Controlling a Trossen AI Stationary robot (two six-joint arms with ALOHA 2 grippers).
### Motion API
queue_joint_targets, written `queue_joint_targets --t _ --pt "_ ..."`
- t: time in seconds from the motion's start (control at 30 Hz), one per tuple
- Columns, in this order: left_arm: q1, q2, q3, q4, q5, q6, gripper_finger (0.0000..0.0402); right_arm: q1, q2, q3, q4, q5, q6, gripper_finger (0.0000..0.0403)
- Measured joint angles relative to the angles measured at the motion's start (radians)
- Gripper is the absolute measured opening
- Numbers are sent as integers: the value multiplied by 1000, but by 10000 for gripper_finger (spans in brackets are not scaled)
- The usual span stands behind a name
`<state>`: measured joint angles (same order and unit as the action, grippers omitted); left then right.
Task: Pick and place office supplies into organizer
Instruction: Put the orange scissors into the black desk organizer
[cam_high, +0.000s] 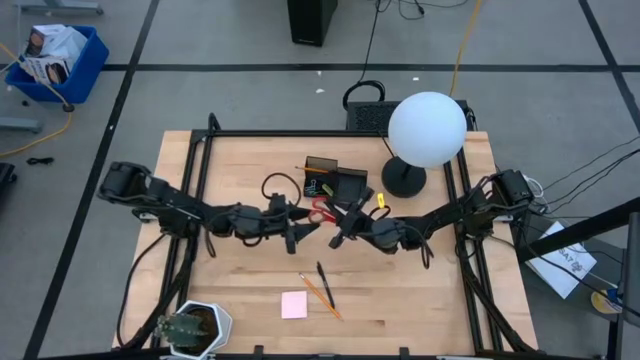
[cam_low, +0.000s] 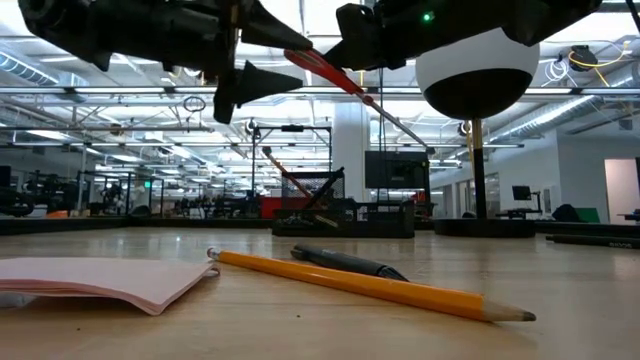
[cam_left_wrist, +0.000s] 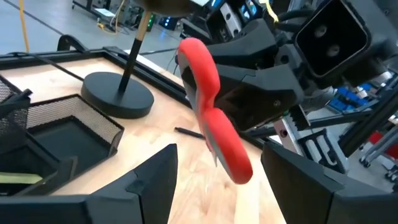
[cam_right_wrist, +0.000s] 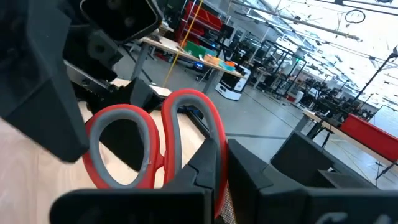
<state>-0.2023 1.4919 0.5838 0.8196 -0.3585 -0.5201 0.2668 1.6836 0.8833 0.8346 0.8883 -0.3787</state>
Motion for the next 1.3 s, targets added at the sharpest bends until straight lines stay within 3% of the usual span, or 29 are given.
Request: queue_joint_targets --t 0.37,0.47,0.8,0.97,1.3 --pt "1 3 2 -3 -6 20 229 6 0 0 -11 -6 0 12" --pt "1 3 2 -3 -5 22 192 8 0 0 -17 -51 4 13" --pt "3 3 0 -13 32 47 28 11 -1 0 -17 -50 -5 25" --pt "3 3 0 -31 33 40 32 16 -1 -1 -22 -51 -31 30" --pt "2 1 3 16 48 95 26 107 -55 -1 15 2 -290 39"
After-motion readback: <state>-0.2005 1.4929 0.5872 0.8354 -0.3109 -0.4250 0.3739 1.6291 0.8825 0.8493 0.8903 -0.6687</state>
